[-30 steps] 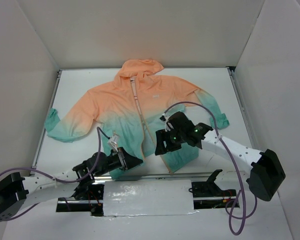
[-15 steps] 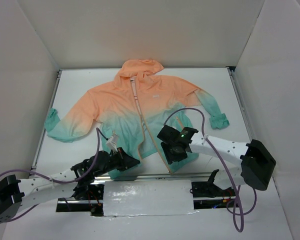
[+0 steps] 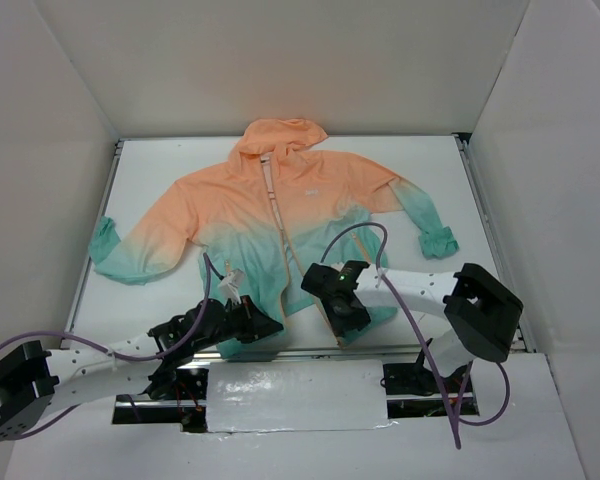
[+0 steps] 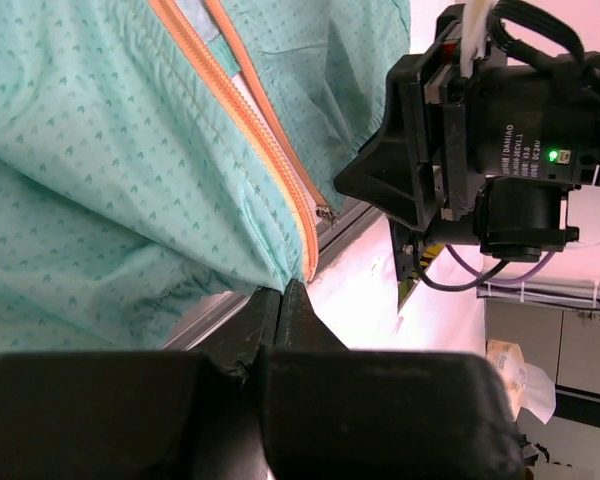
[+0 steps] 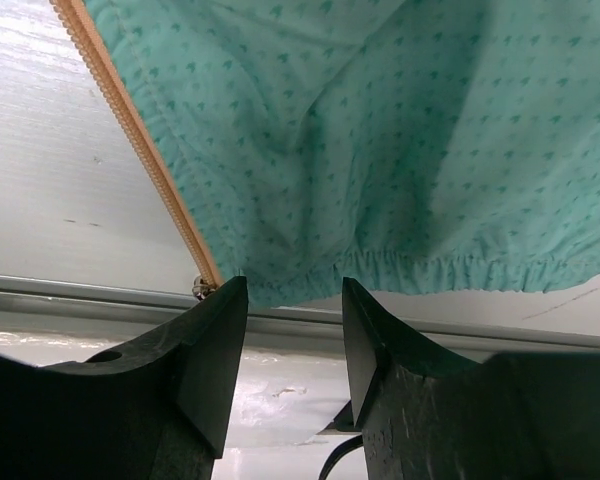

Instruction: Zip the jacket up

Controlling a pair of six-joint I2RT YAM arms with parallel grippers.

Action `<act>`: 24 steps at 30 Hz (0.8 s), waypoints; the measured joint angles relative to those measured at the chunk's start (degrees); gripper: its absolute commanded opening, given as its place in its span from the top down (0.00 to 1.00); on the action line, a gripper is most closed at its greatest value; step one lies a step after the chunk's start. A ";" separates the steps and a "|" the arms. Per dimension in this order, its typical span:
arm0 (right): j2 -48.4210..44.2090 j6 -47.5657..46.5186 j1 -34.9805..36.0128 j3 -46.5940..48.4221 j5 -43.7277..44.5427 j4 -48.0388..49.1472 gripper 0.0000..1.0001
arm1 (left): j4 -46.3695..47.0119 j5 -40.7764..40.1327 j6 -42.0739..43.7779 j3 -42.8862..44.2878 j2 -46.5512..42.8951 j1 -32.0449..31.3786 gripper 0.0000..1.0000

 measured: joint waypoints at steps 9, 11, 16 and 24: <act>3.08 -0.04 1.53 0.00 -1.51 0.66 0.48 | 0.74 0.22 1.16 0.00 0.02 0.09 1.00; 4.11 -0.22 1.64 0.37 -1.99 0.35 0.50 | 0.72 0.22 1.22 0.00 0.02 0.11 1.00; 4.98 -0.52 1.64 0.90 -3.15 0.63 0.63 | 0.37 0.22 1.29 0.00 -0.66 0.11 1.00; 5.33 -1.18 1.64 1.14 -4.96 1.31 1.00 | -1.25 0.17 1.33 0.00 -3.21 0.37 1.00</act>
